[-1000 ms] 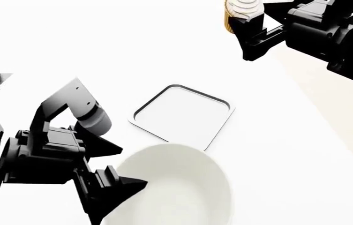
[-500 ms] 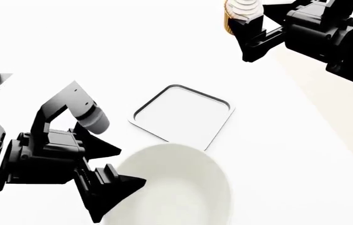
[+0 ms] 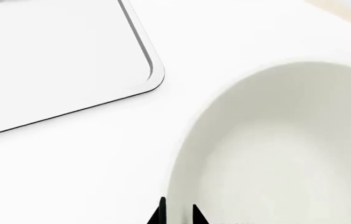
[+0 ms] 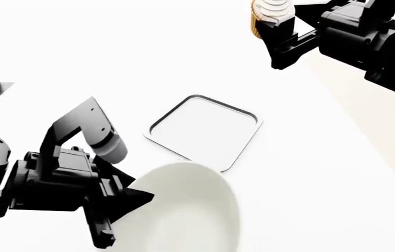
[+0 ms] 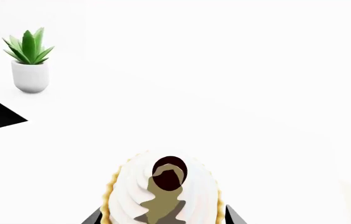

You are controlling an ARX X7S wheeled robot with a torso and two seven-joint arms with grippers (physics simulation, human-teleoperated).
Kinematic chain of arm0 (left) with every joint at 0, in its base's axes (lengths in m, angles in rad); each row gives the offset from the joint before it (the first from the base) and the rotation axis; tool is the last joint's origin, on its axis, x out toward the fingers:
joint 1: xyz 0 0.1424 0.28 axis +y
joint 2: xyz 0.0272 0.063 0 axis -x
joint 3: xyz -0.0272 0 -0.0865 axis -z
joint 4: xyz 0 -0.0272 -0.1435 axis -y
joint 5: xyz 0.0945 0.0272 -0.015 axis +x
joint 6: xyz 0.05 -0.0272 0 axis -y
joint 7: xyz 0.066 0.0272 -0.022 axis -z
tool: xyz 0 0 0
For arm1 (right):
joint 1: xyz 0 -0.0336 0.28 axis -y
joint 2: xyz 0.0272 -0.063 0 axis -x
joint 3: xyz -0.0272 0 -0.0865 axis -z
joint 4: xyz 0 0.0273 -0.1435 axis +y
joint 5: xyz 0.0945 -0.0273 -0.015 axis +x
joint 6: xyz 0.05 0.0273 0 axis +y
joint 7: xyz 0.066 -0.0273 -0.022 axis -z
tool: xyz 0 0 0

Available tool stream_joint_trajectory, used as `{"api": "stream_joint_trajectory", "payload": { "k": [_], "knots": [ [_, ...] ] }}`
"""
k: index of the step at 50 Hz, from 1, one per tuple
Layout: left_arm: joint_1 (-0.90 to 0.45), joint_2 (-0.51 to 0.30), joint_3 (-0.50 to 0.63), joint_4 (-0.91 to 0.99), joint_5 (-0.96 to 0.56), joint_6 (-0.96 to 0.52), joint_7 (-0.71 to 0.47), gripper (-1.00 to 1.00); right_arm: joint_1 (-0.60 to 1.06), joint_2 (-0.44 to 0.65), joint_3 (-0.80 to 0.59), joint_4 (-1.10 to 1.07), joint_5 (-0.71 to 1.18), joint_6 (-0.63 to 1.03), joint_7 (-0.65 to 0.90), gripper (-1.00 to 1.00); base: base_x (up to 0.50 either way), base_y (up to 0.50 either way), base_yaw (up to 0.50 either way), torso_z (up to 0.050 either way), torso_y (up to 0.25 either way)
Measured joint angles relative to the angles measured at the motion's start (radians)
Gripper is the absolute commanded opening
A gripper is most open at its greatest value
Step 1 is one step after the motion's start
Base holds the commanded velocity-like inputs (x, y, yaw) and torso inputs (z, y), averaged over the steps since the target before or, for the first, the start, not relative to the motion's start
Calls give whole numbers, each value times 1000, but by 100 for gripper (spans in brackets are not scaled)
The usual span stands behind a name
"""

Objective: Move the fresh-baked cupcake off the tray onto the counter, and place the bowl used for mixing into the sink.

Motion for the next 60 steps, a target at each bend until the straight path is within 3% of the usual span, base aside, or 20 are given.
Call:
{"api": "stream_joint_trajectory", "payload": {
  "k": [24,60],
  "knots": [
    [32,-19,-85,65,123,100,143,-100,-12,7,8,-14,-5,-28,4,-100,0,0,0,0,0],
    [-37,-80,-215,76,109,221,152,-100,-18,25,38,-56,-29,-103,18,-100,0,0,0,0,0]
  ]
}}
